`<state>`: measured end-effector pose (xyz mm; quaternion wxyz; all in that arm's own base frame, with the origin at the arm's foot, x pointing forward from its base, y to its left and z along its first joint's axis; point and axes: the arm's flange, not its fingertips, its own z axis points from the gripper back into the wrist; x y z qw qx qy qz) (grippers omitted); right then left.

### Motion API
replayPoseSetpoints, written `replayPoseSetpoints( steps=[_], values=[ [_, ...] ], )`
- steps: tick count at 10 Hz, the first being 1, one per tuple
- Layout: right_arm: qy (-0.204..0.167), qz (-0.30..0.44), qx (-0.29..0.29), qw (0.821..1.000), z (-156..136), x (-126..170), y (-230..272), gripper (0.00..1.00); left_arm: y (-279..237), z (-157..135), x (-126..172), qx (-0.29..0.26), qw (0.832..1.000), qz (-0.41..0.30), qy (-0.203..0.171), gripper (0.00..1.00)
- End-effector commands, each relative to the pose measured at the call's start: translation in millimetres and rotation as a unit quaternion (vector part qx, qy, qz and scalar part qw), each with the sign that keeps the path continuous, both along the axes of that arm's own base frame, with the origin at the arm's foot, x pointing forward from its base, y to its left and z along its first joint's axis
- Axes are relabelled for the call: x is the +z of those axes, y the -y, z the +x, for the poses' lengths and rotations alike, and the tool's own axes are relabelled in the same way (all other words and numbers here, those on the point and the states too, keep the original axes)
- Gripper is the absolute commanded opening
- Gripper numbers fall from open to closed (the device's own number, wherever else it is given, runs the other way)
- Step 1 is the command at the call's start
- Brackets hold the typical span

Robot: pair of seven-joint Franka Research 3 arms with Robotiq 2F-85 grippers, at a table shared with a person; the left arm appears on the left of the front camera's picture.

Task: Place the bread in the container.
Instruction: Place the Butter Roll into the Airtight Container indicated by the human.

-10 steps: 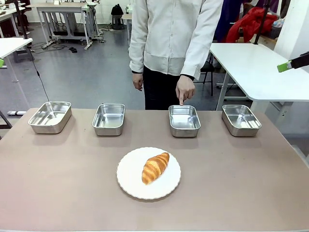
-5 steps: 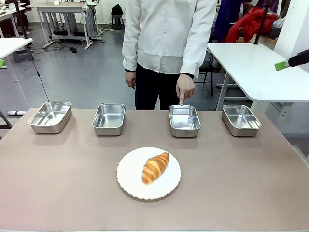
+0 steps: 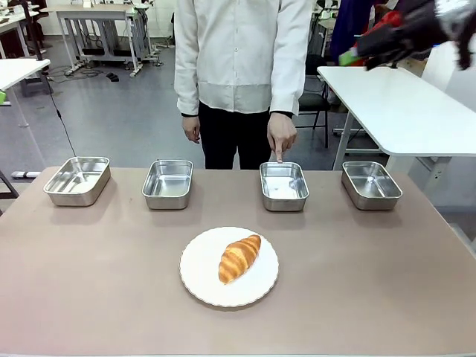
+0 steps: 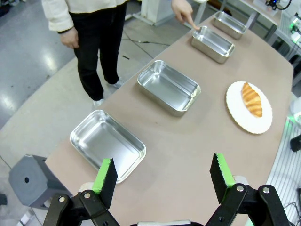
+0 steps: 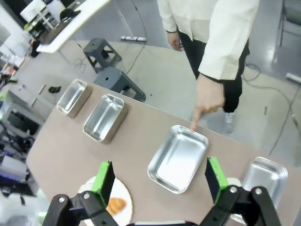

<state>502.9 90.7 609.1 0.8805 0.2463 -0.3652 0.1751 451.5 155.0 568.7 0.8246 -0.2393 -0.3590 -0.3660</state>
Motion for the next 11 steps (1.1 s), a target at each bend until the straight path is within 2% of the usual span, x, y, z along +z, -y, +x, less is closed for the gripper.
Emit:
replayPoseSetpoints(
  steps=[1, 3, 5, 6, 7, 8, 11],
  values=[
    [-0.05, -0.005, -0.057, 0.997, 19.3, -0.6, -55.0, 1.0, 0.0, -1.8, 1.9, -0.005, 1.0, -0.001, 0.003, 1.0],
    [-0.109, -0.014, -0.089, 0.99, 24.9, -24.0, -120.8, 1.0, 0.0, -1.8, 1.9, -0.005, 1.0, -0.001, 0.003, 1.0],
    [-0.154, -0.056, -0.115, 0.98, 14.5, -46.9, -185.4, 1.0, 0.0, -1.8, 1.9, -0.005, 1.0, -0.001, 0.003, 1.0],
    [-0.164, -0.065, -0.121, 0.977, 6.3, -53.3, -202.7, 1.0, 0.0, -1.8, 1.9, -0.005, 1.0, -0.001, 0.003, 1.0],
    [-0.187, -0.037, -0.112, 0.975, -2.3, -54.6, -201.3, 1.0, 0.0, -1.8, 1.9, -0.005, 1.0, -0.001, 0.003, 1.0],
    [-0.146, -0.051, -0.108, 0.982, 3.7, -72.0, -182.8, 1.0, 0.0, -1.8, 1.9, -0.005, 1.0, -0.001, 0.003, 1.0],
    [-0.146, -0.051, -0.108, 0.982, 3.7, -72.0, -182.8, 1.0, 0.0, -1.8, 1.9, -0.005, 1.0, -0.001, 0.003, 1.0]
  ],
)
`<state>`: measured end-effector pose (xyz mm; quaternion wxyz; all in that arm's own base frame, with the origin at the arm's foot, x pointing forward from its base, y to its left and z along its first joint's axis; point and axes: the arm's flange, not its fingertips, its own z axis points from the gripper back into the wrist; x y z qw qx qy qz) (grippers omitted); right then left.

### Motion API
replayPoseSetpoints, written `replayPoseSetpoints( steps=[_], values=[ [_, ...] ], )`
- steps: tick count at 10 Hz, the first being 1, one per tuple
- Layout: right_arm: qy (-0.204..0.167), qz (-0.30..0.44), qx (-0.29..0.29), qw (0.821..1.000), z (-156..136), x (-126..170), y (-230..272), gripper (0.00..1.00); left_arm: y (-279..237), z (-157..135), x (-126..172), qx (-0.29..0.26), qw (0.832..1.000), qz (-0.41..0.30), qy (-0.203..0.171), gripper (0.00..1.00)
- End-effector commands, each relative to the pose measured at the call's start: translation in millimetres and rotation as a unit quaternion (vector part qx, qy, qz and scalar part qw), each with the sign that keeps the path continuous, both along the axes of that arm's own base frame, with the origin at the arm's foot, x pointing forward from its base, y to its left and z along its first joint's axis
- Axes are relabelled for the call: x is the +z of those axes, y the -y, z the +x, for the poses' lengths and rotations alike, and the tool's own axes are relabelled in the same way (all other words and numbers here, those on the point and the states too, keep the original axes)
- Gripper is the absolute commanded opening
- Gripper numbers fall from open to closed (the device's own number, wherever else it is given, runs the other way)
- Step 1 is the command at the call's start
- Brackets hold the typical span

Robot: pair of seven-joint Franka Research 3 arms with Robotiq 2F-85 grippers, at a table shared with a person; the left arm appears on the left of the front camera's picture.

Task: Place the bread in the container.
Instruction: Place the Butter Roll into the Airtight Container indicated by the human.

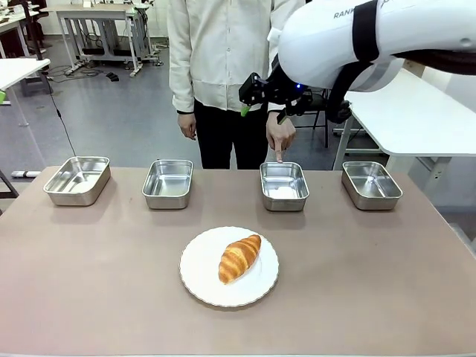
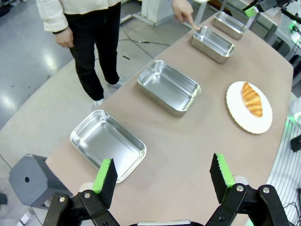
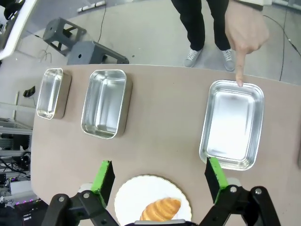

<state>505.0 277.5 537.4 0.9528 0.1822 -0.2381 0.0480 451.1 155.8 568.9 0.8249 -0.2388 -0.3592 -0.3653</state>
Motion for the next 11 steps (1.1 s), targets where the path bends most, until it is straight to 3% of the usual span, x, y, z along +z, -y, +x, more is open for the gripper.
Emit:
replayPoseSetpoints(
  steps=[1, 3, 6, 11],
  values=[
    [-0.002, 0.0, 0.002, 1.0, -1.7, -0.5, -2.9, 1.0, 0.8, -1.4, 1.7, -0.006, 1.0, -0.002, 0.003, 1.0],
    [-0.024, 0.003, -0.138, 0.99, -28.9, -15.0, -26.0, 1.0, 0.8, -1.4, 1.7, -0.006, 1.0, -0.002, 0.003, 1.0],
    [-0.047, 0.022, -0.182, 0.982, -77.2, -30.5, -62.2, 1.0, 0.8, -1.4, 1.7, -0.006, 1.0, -0.002, 0.003, 1.0],
    [-0.171, 0.023, -0.224, 0.959, -123.1, -68.6, -90.7, 1.0, 0.8, -1.4, 1.7, -0.006, 1.0, -0.002, 0.003, 1.0]
  ],
)
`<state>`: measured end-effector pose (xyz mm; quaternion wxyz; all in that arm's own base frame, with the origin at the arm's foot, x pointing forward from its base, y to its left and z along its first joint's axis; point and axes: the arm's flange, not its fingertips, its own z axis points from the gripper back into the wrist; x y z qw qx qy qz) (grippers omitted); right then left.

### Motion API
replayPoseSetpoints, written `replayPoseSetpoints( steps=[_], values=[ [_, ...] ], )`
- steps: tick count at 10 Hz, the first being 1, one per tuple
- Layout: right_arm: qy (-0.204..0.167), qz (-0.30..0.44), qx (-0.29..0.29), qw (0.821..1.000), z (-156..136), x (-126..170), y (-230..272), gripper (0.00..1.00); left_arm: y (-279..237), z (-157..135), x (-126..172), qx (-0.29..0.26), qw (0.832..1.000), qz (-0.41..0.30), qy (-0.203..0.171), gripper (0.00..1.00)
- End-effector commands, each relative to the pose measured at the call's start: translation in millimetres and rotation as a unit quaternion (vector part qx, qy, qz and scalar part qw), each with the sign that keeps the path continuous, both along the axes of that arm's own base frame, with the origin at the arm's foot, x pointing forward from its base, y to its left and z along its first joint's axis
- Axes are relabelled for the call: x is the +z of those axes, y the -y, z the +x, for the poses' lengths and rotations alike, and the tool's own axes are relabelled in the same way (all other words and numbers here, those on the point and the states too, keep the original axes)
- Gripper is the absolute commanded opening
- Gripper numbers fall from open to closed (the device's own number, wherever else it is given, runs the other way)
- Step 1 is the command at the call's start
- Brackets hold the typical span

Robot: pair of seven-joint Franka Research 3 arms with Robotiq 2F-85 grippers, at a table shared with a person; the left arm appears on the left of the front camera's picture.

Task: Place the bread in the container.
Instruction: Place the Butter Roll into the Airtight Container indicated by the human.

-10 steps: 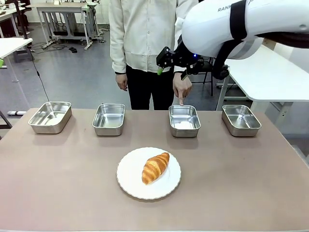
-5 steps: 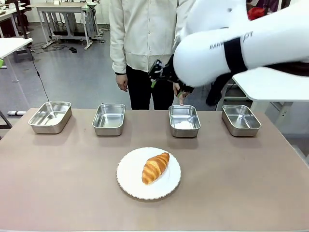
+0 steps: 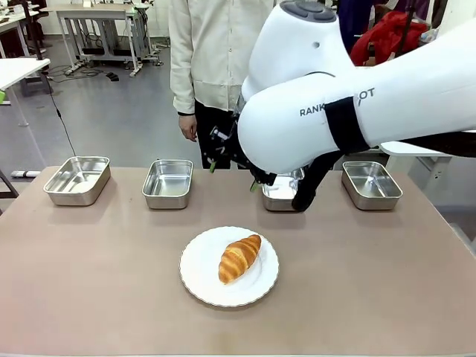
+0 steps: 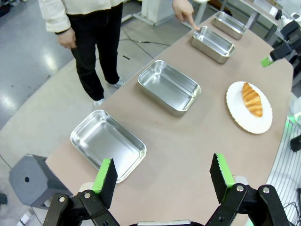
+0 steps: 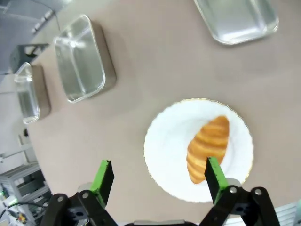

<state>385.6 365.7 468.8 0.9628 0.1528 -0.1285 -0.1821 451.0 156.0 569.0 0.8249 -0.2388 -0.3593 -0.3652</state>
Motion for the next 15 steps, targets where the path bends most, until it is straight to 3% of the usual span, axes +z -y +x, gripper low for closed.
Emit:
replayPoseSetpoints(
  steps=[1, 5, 8, 9, 10, 14, 15],
  values=[
    [-0.054, 0.001, -0.022, 0.998, -13.7, -10.2, -4.5, 1.0, 1.0, -1.3, 1.6, -0.006, 1.0, -0.002, 0.003, 1.0],
    [-0.148, 0.018, -0.07, 0.986, -56.3, -59.6, 4.1, 1.0, 1.0, -1.3, 1.6, -0.006, 1.0, -0.002, 0.003, 1.0],
    [-0.179, -0.001, -0.087, 0.98, -68.6, -86.7, 14.2, 1.0, 1.0, -1.3, 1.6, -0.006, 1.0, -0.002, 0.003, 1.0],
    [-0.159, -0.028, -0.028, 0.987, -61.0, -83.2, 7.8, 1.0, 1.0, -1.3, 1.6, -0.006, 1.0, -0.002, 0.003, 1.0],
    [-0.173, -0.008, -0.074, 0.982, -61.9, -90.1, 15.0, 1.0, 1.0, -1.3, 1.6, -0.006, 1.0, -0.002, 0.003, 1.0],
    [-0.173, -0.015, -0.066, 0.983, -62.6, -92.4, 16.2, 1.0, 1.0, -1.3, 1.6, -0.006, 1.0, -0.002, 0.003, 1.0],
    [-0.168, -0.017, -0.091, 0.981, -55.4, -95.4, 9.9, 1.0, 1.0, -1.3, 1.6, -0.006, 1.0, -0.002, 0.003, 1.0]
  ],
)
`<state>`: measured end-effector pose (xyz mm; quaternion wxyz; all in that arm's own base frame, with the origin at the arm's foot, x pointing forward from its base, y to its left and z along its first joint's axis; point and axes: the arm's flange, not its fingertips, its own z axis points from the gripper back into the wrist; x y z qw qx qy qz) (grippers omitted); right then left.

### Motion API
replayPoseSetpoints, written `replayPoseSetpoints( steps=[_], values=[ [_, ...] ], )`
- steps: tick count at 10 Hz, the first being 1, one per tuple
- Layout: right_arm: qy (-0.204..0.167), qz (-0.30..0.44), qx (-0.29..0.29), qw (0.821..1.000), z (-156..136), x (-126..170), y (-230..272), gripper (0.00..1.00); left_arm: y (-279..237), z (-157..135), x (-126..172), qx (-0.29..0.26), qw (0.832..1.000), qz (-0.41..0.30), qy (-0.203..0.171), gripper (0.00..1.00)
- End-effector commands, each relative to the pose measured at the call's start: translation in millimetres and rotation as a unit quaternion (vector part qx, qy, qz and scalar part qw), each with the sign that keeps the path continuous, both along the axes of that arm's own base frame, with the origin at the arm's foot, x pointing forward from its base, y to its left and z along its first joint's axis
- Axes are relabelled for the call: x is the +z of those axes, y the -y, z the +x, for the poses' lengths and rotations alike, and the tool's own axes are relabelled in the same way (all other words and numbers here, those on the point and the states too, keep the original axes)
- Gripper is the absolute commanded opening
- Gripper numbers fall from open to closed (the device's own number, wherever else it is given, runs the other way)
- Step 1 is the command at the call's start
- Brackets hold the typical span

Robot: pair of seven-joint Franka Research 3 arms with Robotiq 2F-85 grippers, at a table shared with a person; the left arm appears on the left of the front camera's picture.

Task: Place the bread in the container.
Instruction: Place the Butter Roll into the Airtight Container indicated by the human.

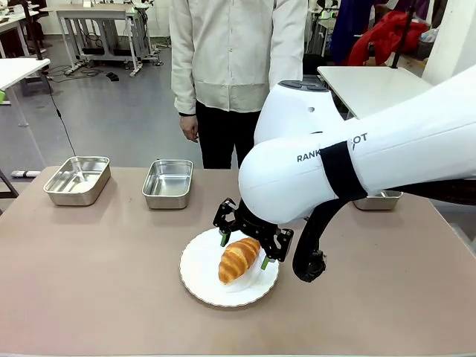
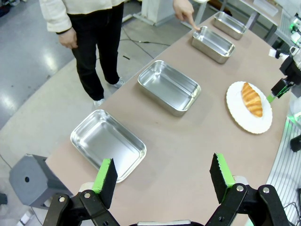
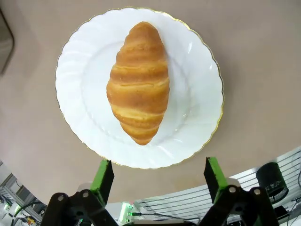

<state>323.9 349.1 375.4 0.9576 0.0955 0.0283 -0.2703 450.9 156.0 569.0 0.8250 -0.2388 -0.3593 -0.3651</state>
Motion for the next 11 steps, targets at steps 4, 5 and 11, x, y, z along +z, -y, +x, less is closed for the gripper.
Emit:
replayPoseSetpoints(
  steps=[4, 5, 11],
  values=[
    [-0.003, -0.006, -0.055, 0.998, 35.2, -17.1, -18.2, 1.0, 1.0, -1.2, 1.6, -0.006, 1.0, -0.002, 0.003, 1.0],
    [-0.012, -0.016, -0.056, 0.998, 41.2, -22.4, -21.2, 1.0, 1.0, -1.2, 1.6, -0.006, 1.0, -0.002, 0.003, 1.0],
    [-0.038, -0.048, -0.065, 0.996, 62.6, -48.2, -35.6, 1.0, 1.0, -1.2, 1.6, -0.006, 1.0, -0.002, 0.003, 1.0]
  ],
)
